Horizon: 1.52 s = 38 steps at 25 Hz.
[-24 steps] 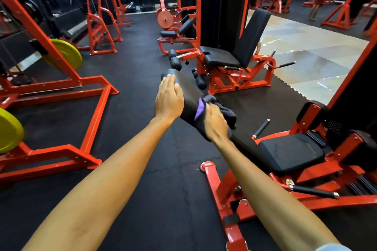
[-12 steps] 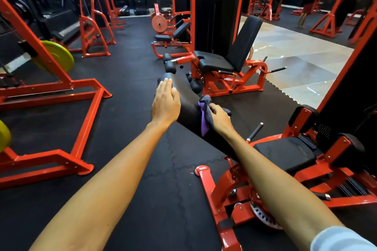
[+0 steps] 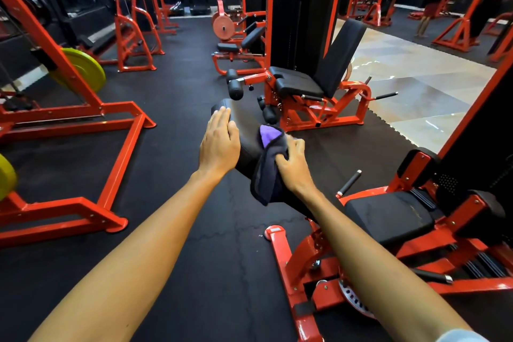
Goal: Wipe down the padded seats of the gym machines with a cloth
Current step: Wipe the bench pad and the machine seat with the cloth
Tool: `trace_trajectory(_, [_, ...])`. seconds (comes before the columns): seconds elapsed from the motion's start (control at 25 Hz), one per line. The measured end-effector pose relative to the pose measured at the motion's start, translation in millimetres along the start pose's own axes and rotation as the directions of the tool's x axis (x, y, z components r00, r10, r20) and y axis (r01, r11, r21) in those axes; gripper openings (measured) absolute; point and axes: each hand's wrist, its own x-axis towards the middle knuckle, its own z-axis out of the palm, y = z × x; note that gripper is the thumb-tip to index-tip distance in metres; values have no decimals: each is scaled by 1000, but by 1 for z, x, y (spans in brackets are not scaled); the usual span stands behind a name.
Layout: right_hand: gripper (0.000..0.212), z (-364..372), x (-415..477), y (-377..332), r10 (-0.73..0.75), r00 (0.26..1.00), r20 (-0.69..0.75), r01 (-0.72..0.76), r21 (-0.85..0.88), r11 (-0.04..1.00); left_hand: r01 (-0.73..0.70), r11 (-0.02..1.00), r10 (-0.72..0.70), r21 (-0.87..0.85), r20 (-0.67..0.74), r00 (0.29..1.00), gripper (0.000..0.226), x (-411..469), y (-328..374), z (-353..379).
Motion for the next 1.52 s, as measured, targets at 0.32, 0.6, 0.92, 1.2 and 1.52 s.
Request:
trace_trajectory(0.32, [63,18,90,4,320,901,292,-350,57,935,42,993,-42,108,-4,999,49,-1,5,5])
trace_trajectory(0.6, [43,-10,41,57,-218,918,330,193,109,975,80,960,-87,270,14,996,50,3,11,7])
trace_trajectory(0.92, [34,27,149,67,-13,895,446,24,-18,1000,85,815,-159,574,80,984,56,10,44,10])
trace_trajectory(1.2, [49,1,71,70,-361,833,418,336,136,932,-82,448,-192,890,185,964,60,29,52,34])
trace_trajectory(1.52, [48,34,167,100,-22,899,438,69,-92,993,-114,188,-356,976,176,918,65,37,67,64])
